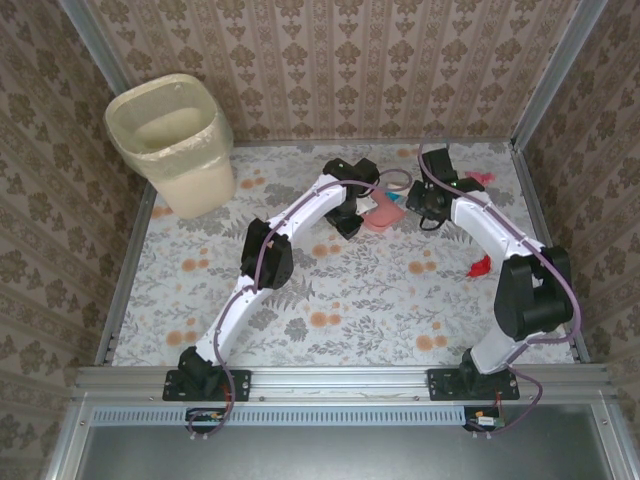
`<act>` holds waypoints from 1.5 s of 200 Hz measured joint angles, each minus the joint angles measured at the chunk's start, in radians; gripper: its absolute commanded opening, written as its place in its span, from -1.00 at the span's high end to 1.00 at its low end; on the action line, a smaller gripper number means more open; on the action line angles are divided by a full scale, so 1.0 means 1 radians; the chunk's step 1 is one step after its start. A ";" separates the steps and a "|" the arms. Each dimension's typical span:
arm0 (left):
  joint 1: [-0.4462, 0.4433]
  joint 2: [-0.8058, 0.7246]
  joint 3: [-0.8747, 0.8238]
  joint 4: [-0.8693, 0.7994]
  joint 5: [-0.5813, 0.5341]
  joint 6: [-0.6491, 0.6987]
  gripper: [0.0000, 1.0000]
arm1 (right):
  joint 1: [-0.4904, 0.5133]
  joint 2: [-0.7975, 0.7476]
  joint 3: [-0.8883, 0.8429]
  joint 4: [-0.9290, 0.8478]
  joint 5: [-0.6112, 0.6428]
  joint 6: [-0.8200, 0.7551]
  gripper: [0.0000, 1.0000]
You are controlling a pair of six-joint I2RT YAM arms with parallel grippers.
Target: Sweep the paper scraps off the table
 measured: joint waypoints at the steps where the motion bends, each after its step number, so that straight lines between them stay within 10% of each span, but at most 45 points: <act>1: 0.000 0.000 0.000 0.000 0.000 0.000 1.00 | 0.001 -0.002 -0.002 0.000 0.000 0.000 1.00; 232: 0.014 -0.007 -0.053 0.032 0.050 0.000 1.00 | 0.171 -0.393 -0.247 -0.090 0.131 0.032 1.00; 300: 0.014 -0.081 -0.125 0.072 0.053 -0.012 1.00 | 0.170 -0.675 -0.558 0.125 0.254 -0.040 1.00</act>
